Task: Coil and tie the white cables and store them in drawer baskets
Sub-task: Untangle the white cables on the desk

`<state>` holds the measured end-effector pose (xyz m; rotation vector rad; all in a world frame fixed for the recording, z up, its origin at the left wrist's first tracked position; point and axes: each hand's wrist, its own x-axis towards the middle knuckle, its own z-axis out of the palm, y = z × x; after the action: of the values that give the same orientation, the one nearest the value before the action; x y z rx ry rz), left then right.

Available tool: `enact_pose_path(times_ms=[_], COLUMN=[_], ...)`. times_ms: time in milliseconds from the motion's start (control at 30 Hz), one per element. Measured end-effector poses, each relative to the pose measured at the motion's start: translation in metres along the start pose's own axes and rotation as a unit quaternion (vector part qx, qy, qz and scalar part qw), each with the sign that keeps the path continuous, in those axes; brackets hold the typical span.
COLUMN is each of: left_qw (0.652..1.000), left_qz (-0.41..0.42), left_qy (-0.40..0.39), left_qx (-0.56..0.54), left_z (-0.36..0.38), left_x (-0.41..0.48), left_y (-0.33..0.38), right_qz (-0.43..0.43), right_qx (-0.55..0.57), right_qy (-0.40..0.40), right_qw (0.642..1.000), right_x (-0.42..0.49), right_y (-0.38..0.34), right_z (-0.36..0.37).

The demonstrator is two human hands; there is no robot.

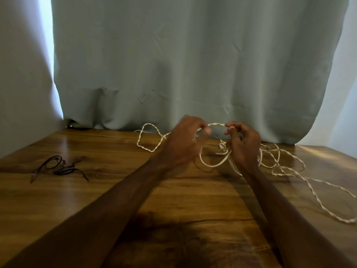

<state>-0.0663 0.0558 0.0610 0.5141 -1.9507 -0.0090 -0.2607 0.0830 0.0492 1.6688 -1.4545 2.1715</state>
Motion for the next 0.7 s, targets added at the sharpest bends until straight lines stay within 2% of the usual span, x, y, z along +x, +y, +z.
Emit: enact_pose_path(times_ms=[67, 133, 233, 300, 367, 467, 533, 600, 633, 700], left_qw=[0.992, 0.972, 0.948, 0.954, 0.971, 0.981, 0.973, 0.949, 0.933, 0.904], left_qz=[0.062, 0.101, 0.142, 0.153, 0.094, -0.024, -0.080, -0.152, -0.186, -0.232], left_qy=[-0.112, -0.202, -0.252, -0.240, -0.216, -0.153, -0.090, -0.039, -0.022, -0.005], left_qx=[0.005, 0.067, 0.131, 0.092, 0.030, -0.115, -0.199, -0.275, -0.306, -0.359], left_z=[0.014, 0.027, 0.037, 0.034, 0.026, 0.016, 0.010, 0.005, 0.002, -0.003], left_x=[-0.004, -0.010, -0.017, -0.018, -0.013, -0.008, -0.005, 0.000, 0.003, 0.007], left_y=[0.018, 0.023, 0.012, 0.008, 0.011, 0.021, 0.026, 0.025, 0.023, 0.018], right_qz=[0.060, 0.115, 0.199, 0.243, 0.263, 0.245, 0.183, 0.066, 0.017, -0.006], right_qx=[0.073, 0.140, 0.231, 0.273, 0.313, 0.273, 0.200, 0.070, 0.018, -0.013], right_qy=[0.013, 0.026, 0.066, 0.085, 0.080, 0.038, 0.017, -0.019, -0.038, -0.065], right_qw=[0.995, 0.983, 0.950, 0.927, 0.909, 0.930, 0.962, 0.995, 0.999, 0.998], right_x=[-0.002, -0.003, 0.002, 0.006, 0.008, 0.010, 0.007, 0.002, -0.001, -0.006], right_y=[0.001, -0.001, -0.010, -0.011, -0.008, 0.001, 0.001, 0.000, 0.001, -0.002], right_z=[0.006, 0.008, 0.006, 0.002, 0.000, 0.000, 0.001, 0.002, 0.003, 0.005])
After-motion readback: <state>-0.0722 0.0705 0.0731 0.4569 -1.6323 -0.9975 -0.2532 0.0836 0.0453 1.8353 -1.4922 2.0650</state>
